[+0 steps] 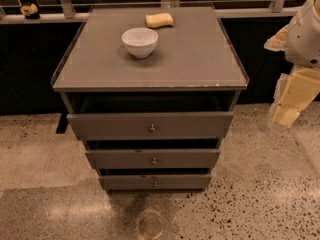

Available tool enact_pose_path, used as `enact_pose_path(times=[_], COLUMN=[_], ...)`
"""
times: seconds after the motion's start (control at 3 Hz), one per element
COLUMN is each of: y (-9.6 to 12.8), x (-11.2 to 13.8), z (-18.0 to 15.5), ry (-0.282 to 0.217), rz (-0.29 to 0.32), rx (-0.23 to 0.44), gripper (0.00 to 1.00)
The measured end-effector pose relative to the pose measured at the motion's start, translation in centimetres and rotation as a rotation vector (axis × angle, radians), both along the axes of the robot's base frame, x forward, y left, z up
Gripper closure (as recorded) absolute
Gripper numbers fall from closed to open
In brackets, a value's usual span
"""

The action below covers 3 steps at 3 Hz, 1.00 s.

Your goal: Open bottom drawer

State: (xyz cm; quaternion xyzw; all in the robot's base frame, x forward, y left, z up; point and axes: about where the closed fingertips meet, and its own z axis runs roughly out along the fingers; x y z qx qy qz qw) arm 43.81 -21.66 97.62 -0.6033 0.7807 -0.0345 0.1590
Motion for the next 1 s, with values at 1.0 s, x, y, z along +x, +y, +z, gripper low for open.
enact_pose_path(times=[1.0], y=[1.9], x=[-1.8], z=[-8.4], ry=[0.024], rz=[-0.055], rx=[0.013], gripper=[0.00])
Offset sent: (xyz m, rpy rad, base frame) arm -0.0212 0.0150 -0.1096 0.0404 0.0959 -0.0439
